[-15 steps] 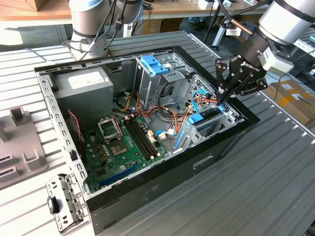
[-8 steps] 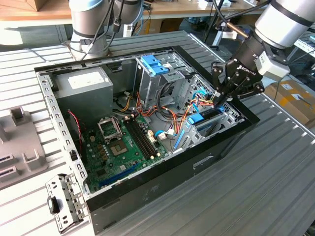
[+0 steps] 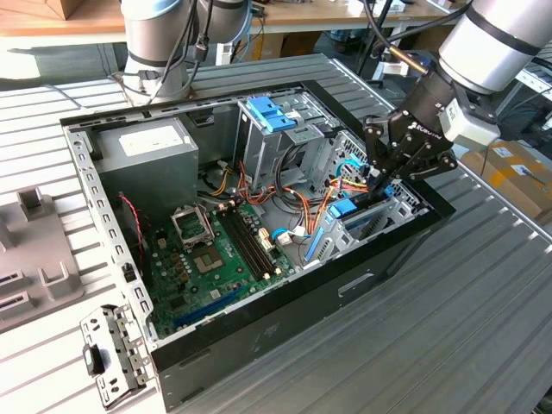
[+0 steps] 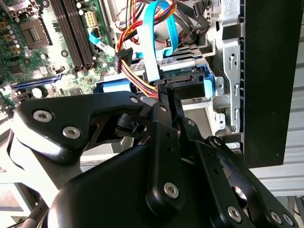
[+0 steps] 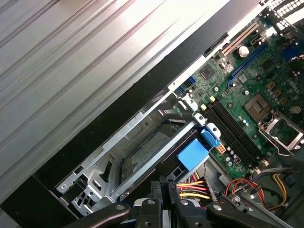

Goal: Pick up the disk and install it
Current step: 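Insert the first disk wire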

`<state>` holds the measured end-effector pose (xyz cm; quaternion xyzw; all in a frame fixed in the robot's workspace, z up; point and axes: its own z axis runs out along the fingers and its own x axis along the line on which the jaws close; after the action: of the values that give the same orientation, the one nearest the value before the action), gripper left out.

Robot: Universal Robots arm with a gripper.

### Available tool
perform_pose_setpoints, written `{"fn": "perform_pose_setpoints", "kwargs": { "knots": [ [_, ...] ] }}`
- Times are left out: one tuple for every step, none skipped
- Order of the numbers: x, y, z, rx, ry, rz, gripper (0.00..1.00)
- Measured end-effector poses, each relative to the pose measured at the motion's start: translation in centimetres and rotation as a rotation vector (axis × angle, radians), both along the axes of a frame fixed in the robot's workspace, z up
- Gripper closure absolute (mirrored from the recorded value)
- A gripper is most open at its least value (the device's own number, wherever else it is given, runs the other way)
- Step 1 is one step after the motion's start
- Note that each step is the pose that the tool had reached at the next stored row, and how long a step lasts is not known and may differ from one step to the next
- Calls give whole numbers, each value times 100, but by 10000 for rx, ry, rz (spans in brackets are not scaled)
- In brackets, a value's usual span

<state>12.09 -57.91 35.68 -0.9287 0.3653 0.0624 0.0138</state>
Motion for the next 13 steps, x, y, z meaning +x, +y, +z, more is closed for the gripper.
{"fn": "perform_pose_setpoints", "kwargs": {
  "knots": [
    [0, 0, 0, 0, 0, 0, 83],
    [0, 0, -1, 1, 0, 0, 83],
    [0, 0, -2, 2, 0, 0, 83],
    [0, 0, -2, 2, 0, 0, 83],
    [0, 0, -2, 1, 1, -14, 83],
    [0, 0, -5, 2, 0, -73, 83],
    [0, 0, -6, 2, 0, -148, 83],
    [0, 0, -9, 4, 0, -261, 83],
    [0, 0, -10, 3, 0, -367, 83],
    [0, 0, -10, 1, 0, -448, 83],
    [0, 0, -12, 3, 0, -573, 83],
    [0, 0, -13, 2, 0, -676, 83],
    [0, 0, -14, 2, 0, -764, 83]
  ]
}}
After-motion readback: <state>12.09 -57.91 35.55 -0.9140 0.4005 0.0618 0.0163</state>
